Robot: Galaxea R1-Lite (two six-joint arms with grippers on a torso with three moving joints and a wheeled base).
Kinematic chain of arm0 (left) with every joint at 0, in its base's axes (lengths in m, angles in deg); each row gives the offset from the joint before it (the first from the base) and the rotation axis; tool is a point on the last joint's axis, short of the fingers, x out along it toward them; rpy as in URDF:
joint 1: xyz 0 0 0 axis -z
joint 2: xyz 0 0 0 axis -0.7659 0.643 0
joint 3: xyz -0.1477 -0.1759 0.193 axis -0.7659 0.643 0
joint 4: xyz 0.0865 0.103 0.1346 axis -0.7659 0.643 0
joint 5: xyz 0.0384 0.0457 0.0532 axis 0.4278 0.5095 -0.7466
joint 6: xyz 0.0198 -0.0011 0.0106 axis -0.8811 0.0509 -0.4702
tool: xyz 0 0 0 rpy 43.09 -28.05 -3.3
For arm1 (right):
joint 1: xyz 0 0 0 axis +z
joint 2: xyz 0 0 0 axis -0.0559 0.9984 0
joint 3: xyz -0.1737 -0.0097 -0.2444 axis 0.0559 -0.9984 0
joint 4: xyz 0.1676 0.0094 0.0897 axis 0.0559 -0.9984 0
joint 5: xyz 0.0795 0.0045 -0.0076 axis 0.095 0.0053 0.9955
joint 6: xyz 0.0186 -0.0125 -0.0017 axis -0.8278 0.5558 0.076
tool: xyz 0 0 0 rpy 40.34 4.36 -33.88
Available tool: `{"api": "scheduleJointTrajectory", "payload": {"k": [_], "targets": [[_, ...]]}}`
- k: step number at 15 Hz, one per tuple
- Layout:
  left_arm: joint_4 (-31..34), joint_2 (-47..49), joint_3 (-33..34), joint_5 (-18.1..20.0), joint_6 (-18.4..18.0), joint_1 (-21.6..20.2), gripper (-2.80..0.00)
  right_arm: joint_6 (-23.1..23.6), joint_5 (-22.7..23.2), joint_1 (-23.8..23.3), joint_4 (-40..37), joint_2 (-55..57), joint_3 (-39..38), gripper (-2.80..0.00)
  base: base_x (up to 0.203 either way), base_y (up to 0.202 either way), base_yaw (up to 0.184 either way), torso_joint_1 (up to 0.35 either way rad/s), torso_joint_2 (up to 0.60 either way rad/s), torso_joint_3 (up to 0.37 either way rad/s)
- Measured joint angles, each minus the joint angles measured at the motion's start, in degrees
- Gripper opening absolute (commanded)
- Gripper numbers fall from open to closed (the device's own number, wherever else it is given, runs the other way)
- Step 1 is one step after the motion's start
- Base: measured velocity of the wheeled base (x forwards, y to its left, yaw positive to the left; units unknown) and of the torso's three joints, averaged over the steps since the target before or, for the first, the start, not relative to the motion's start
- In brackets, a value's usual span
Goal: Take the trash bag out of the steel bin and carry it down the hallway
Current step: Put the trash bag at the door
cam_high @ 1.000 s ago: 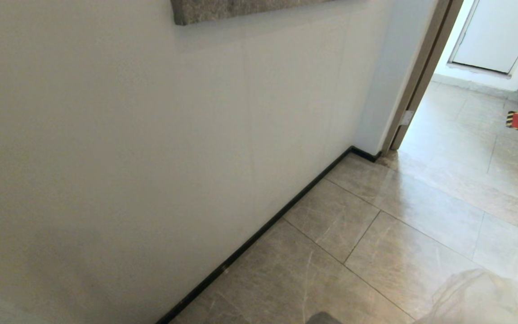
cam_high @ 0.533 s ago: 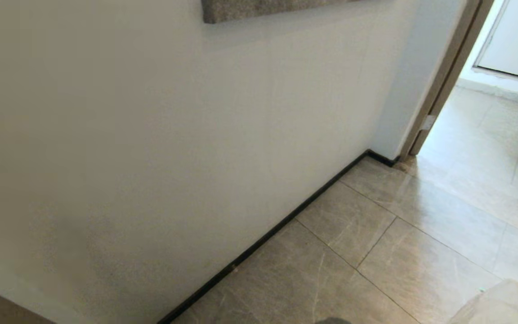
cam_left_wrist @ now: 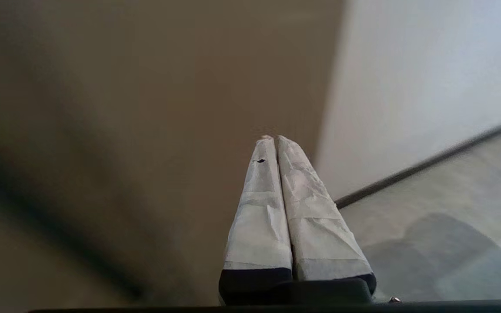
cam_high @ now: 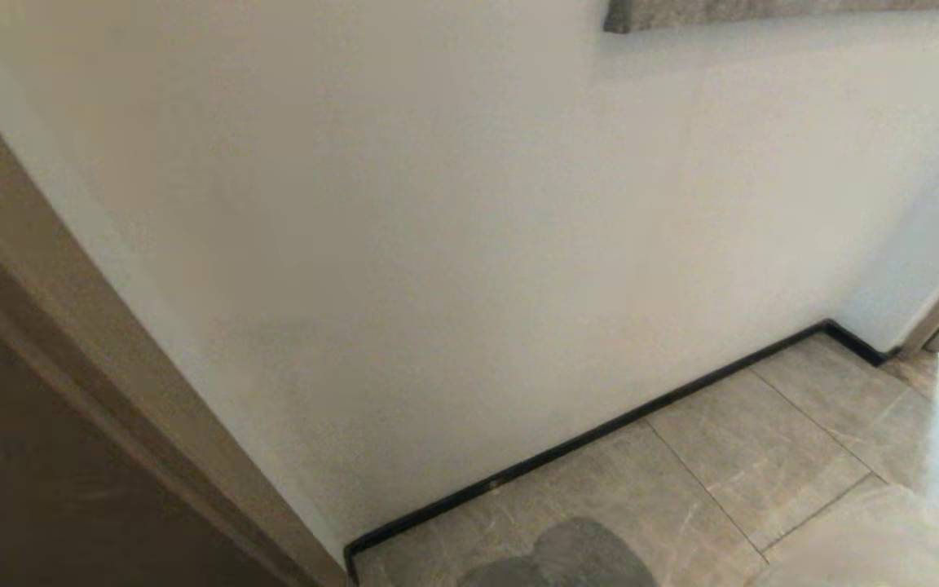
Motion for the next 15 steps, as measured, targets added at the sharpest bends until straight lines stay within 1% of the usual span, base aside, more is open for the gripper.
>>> {"api": "scheduleJointTrajectory", "payload": {"k": [5, 7, 15], "targets": [[0.01, -0.02, 0.00, -0.02, -0.05, 0.00, -2.80, 0.01, 0.05, 0.00, 0.02, 0.00, 0.00, -2.80, 0.001, -0.008, 0.171, 0.003, 0.00, 0.005], [0.02, 0.00, 0.00, -0.02, -0.05, 0.00, -2.80, 0.04, 0.00, 0.00, -0.04, 0.00, 0.00, -2.80, 0.002, -0.008, 0.122, 0.001, 0.00, 0.001], [0.00, 0.00, -0.02, -0.02, -0.10, 0.00, -2.80, 0.00, 0.02, 0.00, -0.04, 0.00, 0.00, -2.80, 0.000, 0.000, 0.007, 0.000, 0.00, 0.000]]}}
